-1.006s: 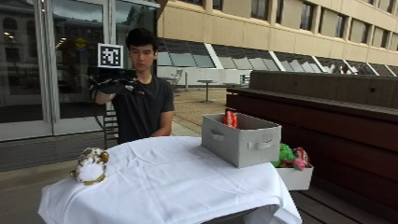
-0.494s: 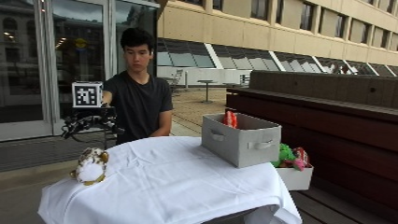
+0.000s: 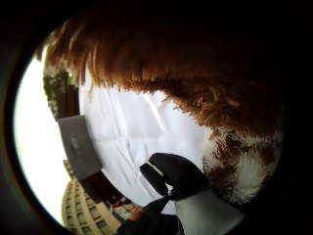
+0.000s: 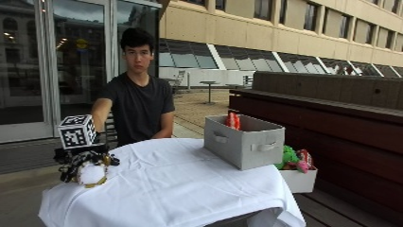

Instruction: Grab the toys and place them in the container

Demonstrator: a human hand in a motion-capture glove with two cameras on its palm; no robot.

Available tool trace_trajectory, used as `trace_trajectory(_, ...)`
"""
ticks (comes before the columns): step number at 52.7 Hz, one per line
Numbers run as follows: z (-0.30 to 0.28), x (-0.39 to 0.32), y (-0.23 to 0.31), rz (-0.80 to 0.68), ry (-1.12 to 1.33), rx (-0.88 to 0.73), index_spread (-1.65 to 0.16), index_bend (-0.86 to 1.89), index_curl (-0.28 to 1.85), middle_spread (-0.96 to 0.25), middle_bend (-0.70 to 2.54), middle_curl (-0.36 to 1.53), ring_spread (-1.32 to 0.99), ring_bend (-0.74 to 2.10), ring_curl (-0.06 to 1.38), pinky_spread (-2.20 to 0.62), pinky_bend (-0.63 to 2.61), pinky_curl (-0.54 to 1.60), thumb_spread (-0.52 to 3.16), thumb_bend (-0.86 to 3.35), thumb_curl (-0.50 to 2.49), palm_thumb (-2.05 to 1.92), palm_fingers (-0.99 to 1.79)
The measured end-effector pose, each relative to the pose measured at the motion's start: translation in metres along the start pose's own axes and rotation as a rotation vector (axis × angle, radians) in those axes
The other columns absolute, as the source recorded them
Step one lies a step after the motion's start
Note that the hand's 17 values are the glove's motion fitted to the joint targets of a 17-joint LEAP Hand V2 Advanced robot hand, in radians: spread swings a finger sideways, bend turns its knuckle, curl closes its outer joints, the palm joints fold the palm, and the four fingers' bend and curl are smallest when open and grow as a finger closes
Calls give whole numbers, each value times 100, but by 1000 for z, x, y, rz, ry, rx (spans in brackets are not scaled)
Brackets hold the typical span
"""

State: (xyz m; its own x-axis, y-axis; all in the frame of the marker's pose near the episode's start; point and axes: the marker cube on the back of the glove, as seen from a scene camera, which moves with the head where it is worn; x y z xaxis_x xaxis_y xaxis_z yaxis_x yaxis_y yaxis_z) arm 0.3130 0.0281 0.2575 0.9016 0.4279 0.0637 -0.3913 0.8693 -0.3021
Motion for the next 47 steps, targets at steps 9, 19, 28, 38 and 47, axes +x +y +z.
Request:
trace_trajectory(9, 7, -9, 3, 6, -21, -2, -33, 3, 4, -3, 16, 24, -11, 66, 43, -5, 135, 40, 115, 22, 35, 49, -13)
trace_trajectory(19, -3, -25, 1, 49, 203, 133, -37, 25, 12, -13, 33, 31, -42, 85, 45, -31, 111, 30, 116, 48, 53, 90, 44)
trace_trajectory(28, -5, -36, 6, 12, 373, 349, -38, 36, 18, -31, 38, 35, -51, 103, 46, -46, 92, 26, 77, 51, 68, 99, 106)
trace_trajectory(38, -17, -25, 6, 86, 85, 135, -37, 40, 26, -40, 63, 46, -50, 106, 49, -53, 77, 27, 23, 41, 75, 94, 122)
trace_trajectory(47, -51, -32, 22, 95, 55, 86, -35, 39, 29, -42, 69, 51, -47, 110, 48, -51, 77, 30, 14, 40, 79, 89, 120)
